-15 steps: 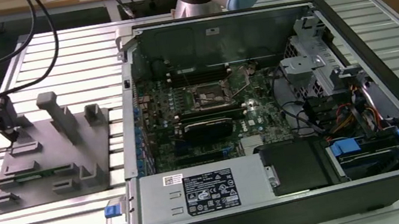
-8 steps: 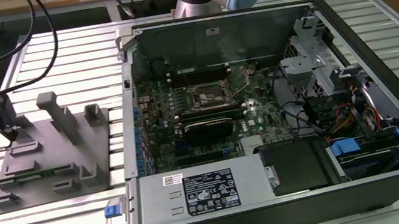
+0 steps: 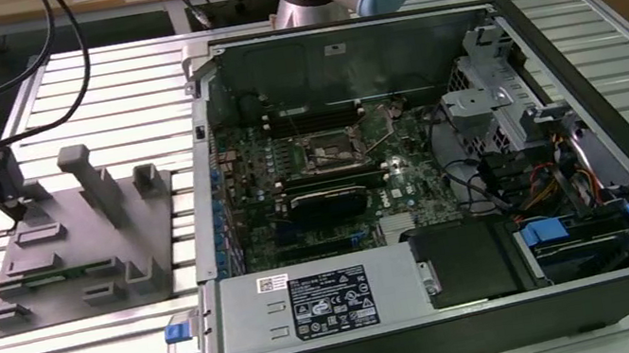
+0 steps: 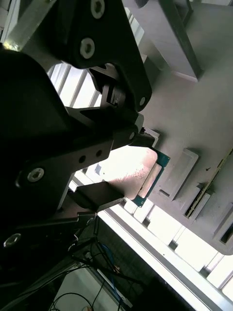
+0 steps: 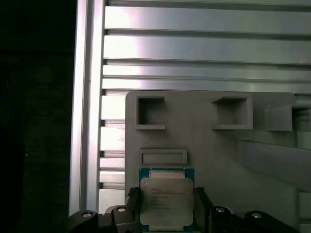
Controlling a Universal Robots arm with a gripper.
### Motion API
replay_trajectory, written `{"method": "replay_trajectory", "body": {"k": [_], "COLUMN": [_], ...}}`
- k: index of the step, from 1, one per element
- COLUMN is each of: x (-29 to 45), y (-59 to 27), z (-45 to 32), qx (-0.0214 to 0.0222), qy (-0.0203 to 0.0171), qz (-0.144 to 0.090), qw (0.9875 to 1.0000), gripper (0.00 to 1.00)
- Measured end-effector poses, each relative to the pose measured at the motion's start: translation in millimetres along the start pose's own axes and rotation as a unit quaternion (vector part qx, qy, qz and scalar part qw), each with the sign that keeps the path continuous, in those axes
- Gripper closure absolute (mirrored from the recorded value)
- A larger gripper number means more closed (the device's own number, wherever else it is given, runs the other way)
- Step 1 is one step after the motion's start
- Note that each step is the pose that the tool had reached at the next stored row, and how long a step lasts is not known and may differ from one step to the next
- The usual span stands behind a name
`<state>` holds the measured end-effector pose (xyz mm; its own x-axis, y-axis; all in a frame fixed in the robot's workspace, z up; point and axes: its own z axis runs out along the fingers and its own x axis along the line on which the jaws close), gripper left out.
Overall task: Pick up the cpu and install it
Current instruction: 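Pick up the cpu and move it towards the insertion slot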
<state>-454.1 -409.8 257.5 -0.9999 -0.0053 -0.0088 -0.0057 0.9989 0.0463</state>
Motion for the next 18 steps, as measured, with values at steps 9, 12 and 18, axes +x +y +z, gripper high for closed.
{"method": "replay_trajectory", "body": {"k": [9,12,18], "x": [0.0,0.0,-0.1], "y": [0.2,0.3,0.4], "z": [-3.8,-5.4,-8.8], "qx": [0.0,0.0,0.0], "qy": [0.0,0.0001,0.0], "qz": [0.0,0.0,0.0], "qw": [1.0,1.0,1.0], "gripper": [0.47,0.47,0.47]}}
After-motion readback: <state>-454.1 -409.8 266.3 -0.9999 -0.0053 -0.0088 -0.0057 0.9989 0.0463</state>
